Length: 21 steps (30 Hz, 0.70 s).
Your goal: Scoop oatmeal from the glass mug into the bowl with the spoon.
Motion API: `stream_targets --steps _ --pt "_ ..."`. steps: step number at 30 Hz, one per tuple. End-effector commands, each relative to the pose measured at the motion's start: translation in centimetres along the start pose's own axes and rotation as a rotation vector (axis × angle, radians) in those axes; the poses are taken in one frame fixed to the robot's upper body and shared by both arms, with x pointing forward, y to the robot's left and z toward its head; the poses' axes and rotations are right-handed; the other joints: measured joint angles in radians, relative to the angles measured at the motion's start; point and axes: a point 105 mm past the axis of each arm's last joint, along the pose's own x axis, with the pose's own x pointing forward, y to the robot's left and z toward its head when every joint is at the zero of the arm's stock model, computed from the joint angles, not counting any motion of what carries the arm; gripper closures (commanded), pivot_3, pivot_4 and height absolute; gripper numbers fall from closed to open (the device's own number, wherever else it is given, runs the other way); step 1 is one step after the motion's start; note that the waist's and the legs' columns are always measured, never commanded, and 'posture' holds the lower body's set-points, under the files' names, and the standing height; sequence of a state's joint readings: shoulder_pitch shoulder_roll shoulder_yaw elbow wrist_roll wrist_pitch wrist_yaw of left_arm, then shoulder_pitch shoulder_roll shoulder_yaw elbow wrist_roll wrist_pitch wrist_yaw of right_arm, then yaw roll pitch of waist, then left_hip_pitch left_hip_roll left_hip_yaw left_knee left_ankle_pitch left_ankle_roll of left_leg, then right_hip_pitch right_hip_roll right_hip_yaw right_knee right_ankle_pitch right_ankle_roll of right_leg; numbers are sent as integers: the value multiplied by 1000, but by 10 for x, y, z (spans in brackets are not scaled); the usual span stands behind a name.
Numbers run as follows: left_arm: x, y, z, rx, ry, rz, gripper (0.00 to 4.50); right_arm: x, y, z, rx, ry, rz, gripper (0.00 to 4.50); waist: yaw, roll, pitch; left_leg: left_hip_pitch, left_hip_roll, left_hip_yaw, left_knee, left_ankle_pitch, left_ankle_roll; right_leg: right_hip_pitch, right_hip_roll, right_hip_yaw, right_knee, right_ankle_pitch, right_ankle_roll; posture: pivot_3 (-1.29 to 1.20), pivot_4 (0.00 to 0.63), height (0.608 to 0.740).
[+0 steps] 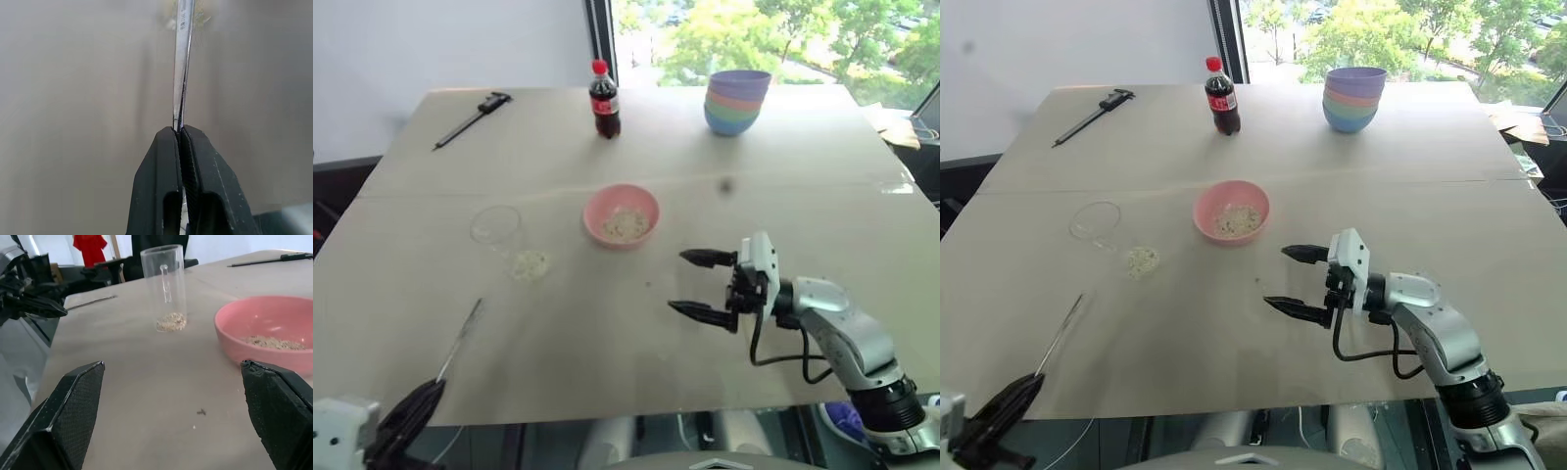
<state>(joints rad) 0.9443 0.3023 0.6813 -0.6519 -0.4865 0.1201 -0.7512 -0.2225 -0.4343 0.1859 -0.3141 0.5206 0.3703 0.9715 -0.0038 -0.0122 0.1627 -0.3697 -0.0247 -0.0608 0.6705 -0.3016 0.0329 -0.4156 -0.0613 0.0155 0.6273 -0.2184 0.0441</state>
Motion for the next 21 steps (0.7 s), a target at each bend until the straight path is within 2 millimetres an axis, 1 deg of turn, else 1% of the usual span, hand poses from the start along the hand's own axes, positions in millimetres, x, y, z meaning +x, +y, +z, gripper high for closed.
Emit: stream_targets --steps 1,2,4,6,7,9,11,12,15,17,19,21 --pt "23 -23 12 85 -56 -39 4483 2 -3 7 47 -13 -18 0 -1 1 1 0 0 0 0 0 0 0 1 -1 0 0 0 0 150 740" --pt "32 -31 14 96 -77 -61 4483 2 -4 6 75 -1 -31 0 -2 1 1 0 0 1 0 0 0 0 1 -2 0 0 0 0 150 740" --pt "50 -45 22 178 -130 -100 4483 1 -9 3 137 45 -79 0 -3 1 1 0 0 1 0 0 0 0 6 -2 0 0 0 0 150 740" --pt "68 -56 33 279 -198 -119 4483 0 -13 -1 159 94 -114 0 -3 1 1 0 0 1 0 0 0 0 6 -2 0 1 0 0 150 740" --pt "80 -63 42 302 -250 -120 4483 1 -13 -3 212 113 -127 0 -3 0 0 0 0 1 0 0 0 0 6 -2 0 1 0 0 150 740" --pt "102 -77 53 328 -321 -130 4483 6 -10 -5 319 126 -132 0 -4 4 2 1 0 2 0 0 0 0 6 -1 0 1 0 0 150 740" --pt "117 -86 56 346 -342 -141 4483 14 -9 -1 381 118 -127 0 2 3 2 1 -1 0 0 0 0 0 7 -2 1 3 3 0 150 740" --pt "124 -91 57 366 -352 -149 4483 19 -11 -1 410 127 -138 0 -2 3 2 1 0 0 0 0 0 0 7 -2 1 4 2 0 150 740" --pt "138 -100 65 375 -392 -156 4483 34 -19 4 483 117 -173 0 -13 4 2 2 0 2 -1 0 0 -1 7 1 3 5 2 0 150 740" --pt "144 -107 66 380 -401 -175 4483 45 -24 14 511 59 -189 0 -11 4 2 2 1 2 -1 0 0 -2 7 0 4 5 2 0 150 740" --pt "146 -111 64 404 -395 -198 4483 55 -27 27 537 -4 -185 0 -10 4 2 2 0 1 -1 0 0 -3 7 0 6 4 2 0 150 740" --pt "147 -111 62 435 -391 -201 4483 61 -27 34 549 -28 -180 0 -10 4 1 -2 0 2 -1 1 -1 -8 6 0 8 5 2 0 150 740"
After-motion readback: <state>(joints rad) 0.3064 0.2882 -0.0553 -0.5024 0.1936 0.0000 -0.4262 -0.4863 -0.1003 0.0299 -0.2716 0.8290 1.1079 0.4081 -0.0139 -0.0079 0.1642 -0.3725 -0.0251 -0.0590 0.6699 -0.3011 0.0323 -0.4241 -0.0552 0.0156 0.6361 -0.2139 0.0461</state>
